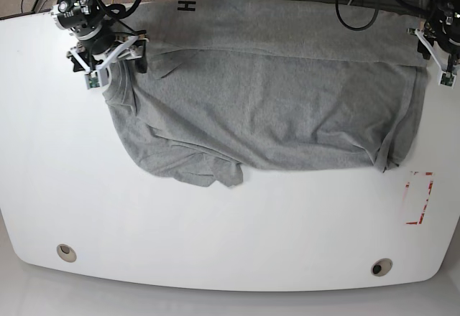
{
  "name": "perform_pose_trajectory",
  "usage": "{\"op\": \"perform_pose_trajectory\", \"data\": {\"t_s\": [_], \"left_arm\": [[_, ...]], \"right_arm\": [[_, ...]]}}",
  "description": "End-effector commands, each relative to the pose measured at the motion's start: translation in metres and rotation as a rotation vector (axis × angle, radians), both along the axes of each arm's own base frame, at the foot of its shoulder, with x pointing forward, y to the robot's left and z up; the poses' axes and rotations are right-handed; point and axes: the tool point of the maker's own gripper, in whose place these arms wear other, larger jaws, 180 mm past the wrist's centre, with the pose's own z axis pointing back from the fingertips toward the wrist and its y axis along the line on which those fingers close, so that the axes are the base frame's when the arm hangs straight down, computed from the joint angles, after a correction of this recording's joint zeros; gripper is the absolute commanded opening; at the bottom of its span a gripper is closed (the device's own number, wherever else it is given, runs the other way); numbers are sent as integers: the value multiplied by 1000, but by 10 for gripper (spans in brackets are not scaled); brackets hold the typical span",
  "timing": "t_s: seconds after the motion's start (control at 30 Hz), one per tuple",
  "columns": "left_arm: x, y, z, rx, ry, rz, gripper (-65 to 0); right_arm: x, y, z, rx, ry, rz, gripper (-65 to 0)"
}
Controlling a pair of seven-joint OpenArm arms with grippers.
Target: Fold the T-shirt properly
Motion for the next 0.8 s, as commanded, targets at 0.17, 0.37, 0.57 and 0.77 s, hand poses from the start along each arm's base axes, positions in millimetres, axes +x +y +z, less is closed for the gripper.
{"op": "perform_pose_trajectory", "data": {"t_s": [0.17,0.37,0.57,0.77], "left_arm": [[15,4,14,26,-48,-14,-312],[16,4,15,25,-53,-13,-312],[17,4,15,25,-53,-12,-312],[17,3,15,24,-54,-14,-312]], "right_arm": [[7,11,-5,38,-9,24,-119],[12,21,-9,57,-3,50,-119],[10,29,-17,77,18,69,-119],[9,37,-25,100,40,84,-159]]}}
